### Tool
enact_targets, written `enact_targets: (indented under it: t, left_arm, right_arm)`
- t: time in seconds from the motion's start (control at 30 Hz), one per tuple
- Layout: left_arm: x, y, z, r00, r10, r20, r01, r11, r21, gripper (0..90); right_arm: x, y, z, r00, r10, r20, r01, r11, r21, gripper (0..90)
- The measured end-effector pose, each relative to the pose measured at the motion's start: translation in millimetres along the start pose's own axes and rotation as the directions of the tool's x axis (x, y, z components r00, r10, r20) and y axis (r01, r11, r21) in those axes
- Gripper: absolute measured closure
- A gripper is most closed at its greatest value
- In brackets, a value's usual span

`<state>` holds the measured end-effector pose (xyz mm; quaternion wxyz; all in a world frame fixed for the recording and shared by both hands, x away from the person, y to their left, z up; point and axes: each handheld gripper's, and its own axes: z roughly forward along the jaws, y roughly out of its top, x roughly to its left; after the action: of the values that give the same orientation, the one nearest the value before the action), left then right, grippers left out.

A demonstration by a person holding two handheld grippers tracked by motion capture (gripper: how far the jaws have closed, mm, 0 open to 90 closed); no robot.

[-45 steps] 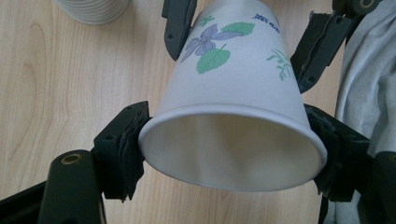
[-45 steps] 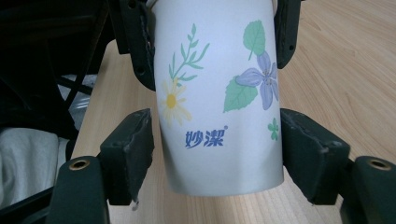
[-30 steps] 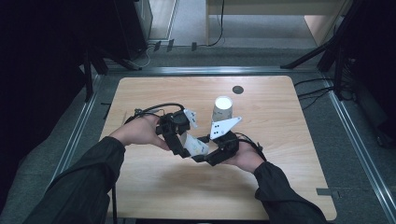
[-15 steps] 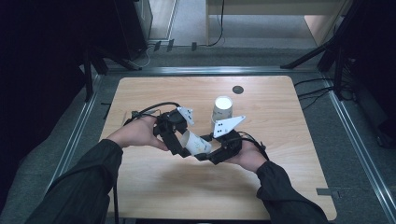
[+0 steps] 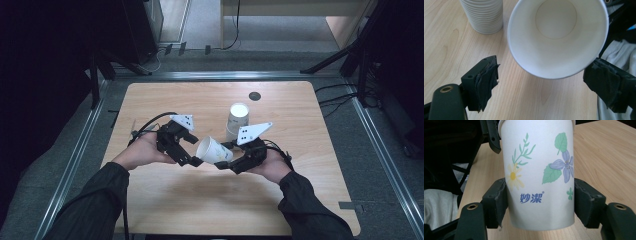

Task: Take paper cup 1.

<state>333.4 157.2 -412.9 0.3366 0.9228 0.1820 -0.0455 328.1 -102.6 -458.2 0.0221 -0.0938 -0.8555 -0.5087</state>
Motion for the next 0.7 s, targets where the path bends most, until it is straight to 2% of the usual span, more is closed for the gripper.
enact_targets:
  t: [0.17,0.23,0.27,0.47,0.53,0.57,0.63,0.7]
  left_arm:
    - [-0.5,-7.8,2.4,0.9997,-0.025,-0.001,0.025,0.9985,-0.048,13.0]
    - [-0.6,-14.7,4.2,0.9987,-0.049,0.011,0.05,0.9932,-0.106,13.1]
    - [-1.0,-16.9,5.4,0.9983,-0.057,0.014,0.059,0.9912,-0.118,13.3]
    - [-3.0,-25.2,13.8,0.9968,-0.077,0.023,0.079,0.9832,-0.165,13.3]
    - [-2.9,-29.2,18.6,0.9955,-0.09,0.03,0.094,0.9755,-0.199,13.3]
    - [-2.9,-29.2,18.6,0.9955,-0.09,0.03,0.094,0.9755,-0.199,13.3]
    - [-3.6,-33.1,22.9,0.9934,-0.108,0.04,0.114,0.966,-0.232,13.3]
    - [-4.3,-34.4,25.5,0.9929,-0.113,0.039,0.119,0.9658,-0.23,13.4]
  right_arm:
    - [-0.3,-0.1,-3.0,1.0,0.005,0.0,-0.005,1.0,-0.012,34.2]
    - [-0.7,-0.4,-4.5,1.0,0.001,0.003,-0.001,1.0,-0.017,34.2]
    - [-0.6,-0.6,-4.9,1.0,0.002,0.003,-0.002,1.0,-0.018,34.2]
    - [-1.1,-2.3,-7.5,0.9999,0.014,0.002,-0.014,1.0,-0.024,34.2]
    - [-1.5,-2.7,-8.8,0.9999,0.016,0.0,-0.016,0.999,-0.034,34.2]
    - [-1.5,-2.7,-8.8,0.9999,0.016,0.0,-0.016,0.999,-0.034,34.2]
    - [-1.7,-3.5,-10.1,0.9997,0.023,0.0,-0.022,0.999,-0.042,34.2]
    - [-1.6,-3.7,-10.5,0.9998,0.019,0.001,-0.019,0.999,-0.045,34.2]
